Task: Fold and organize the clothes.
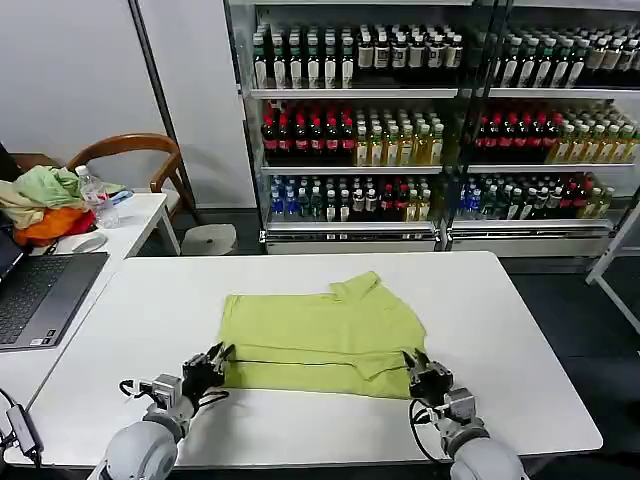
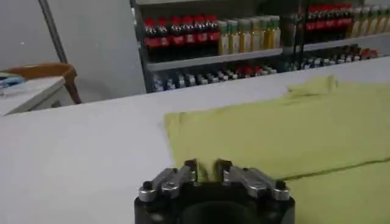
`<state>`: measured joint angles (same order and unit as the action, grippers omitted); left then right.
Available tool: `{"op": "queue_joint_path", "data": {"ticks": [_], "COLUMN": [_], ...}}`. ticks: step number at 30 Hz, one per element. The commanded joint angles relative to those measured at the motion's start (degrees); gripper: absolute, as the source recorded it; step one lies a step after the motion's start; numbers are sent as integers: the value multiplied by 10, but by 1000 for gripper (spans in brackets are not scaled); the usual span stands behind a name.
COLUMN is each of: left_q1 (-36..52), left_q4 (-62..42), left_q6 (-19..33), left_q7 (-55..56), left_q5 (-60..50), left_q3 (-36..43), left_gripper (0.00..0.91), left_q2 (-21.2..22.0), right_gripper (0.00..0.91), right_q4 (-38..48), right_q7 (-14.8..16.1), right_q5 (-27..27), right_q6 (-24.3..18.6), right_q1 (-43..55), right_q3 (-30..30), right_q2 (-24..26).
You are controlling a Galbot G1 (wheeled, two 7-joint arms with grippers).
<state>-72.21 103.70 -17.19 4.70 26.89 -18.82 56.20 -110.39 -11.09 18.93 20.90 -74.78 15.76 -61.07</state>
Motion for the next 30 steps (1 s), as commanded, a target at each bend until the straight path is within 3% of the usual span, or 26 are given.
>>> {"op": "queue_joint_path", "data": {"ticks": [1,7,22,24,25,26,27,28,29,30], "left_q1": [-56,-107,-61,-60,-59,-59,-59,-59,-59,-60], "left_q4": [68,137,54,48,47,48,48,48,49,50], "left_q6": [34,-26,-64,-58,-59,-61,-59,-58,-58,-58], "left_q7": [23,73,99,96,95,95,94,94,95,94], "left_q5": [12,70,43,30,30,30,30,31,34,36], "left_q3": [-25,-39,-4,0,1,2,2,2,1,0], "left_gripper": [907,907,907,907,907,907,766,766,40,40], "left_q2": [-12,-7,10,10,9,9,9,9,10,10], "right_gripper": [907,907,907,574,121,0,0,0,0,0], "right_q4": [-36,-91,-69,-71,-71,-66,-65,-63,-62,-63], "right_q7": [-7,-13,-18,-17,-17,-16,-16,-16,-16,-15], "right_q5": [5,4,2,11,12,15,17,20,21,22], "right_q6": [6,-1,-8,-5,-4,-4,-4,-4,-4,-4], "right_q1": [-24,-100,-129,-128,-127,-123,-122,-122,-122,-122], "right_q3": [29,49,34,34,34,35,35,35,35,35], "right_q2": [6,15,5,5,5,6,6,7,6,6]}}
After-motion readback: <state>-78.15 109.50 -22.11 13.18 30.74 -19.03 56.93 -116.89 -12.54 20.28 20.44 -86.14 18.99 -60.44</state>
